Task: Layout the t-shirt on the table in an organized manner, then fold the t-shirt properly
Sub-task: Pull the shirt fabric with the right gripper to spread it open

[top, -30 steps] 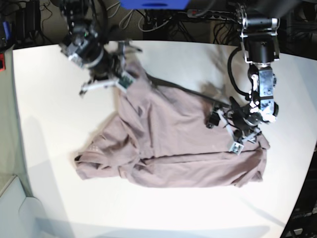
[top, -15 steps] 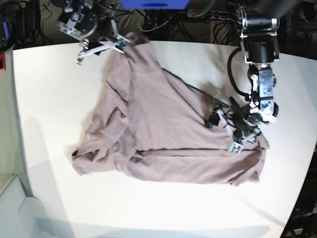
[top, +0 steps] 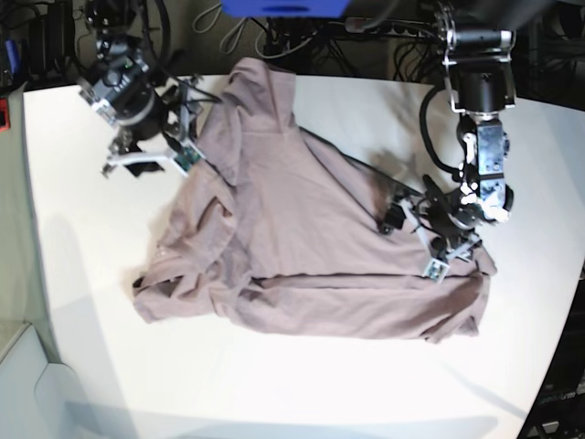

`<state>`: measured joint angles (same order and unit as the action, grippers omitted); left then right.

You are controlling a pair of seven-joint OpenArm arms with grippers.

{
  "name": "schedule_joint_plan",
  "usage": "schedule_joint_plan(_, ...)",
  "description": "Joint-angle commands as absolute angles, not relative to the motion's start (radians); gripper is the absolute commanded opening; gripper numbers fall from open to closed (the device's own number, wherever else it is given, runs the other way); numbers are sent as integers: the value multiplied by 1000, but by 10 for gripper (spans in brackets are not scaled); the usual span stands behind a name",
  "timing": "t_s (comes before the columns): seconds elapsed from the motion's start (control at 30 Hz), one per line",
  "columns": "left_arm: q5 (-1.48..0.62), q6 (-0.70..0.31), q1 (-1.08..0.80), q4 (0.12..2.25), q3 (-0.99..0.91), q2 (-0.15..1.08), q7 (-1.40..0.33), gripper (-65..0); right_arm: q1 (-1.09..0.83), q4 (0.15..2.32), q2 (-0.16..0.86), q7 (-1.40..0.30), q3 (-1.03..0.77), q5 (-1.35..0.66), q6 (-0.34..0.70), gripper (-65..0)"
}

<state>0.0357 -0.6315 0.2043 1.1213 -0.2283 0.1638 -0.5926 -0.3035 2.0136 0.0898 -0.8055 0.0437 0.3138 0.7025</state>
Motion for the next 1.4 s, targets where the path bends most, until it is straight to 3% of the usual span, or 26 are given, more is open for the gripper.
schedule_joint_plan(0.0, 71, -636, 196, 1113, -228, 168, -667, -47, -272, 2029, 70, -788, 62, 305, 698, -275)
schedule_joint_plan(0.27, 71, -636, 180, 1118, -309, 133, -671, -47, -117, 1928, -39, -789, 113, 305, 698, -275)
schedule_joint_plan(0.73, 73, -636, 185, 1113, -326, 127, -674, -47, -24, 1687, -38, -777, 58, 305, 698, -286)
schedule_joint_plan(0.83, 73, -636, 185, 1109, -326, 125, -668, -47, -33, 1704, -35, -760, 25, 305, 698, -415)
schedule_joint_plan(0.93, 73, -636, 185, 1109, -326, 128, -667, -47, -71, 1761, -31, -765, -91, 305, 698, -650)
schedule_joint_plan(1.37, 71, -636, 191, 1118, -326, 125, -665, -47, -323, 1885, -56, -765, -381, 303, 698, -632)
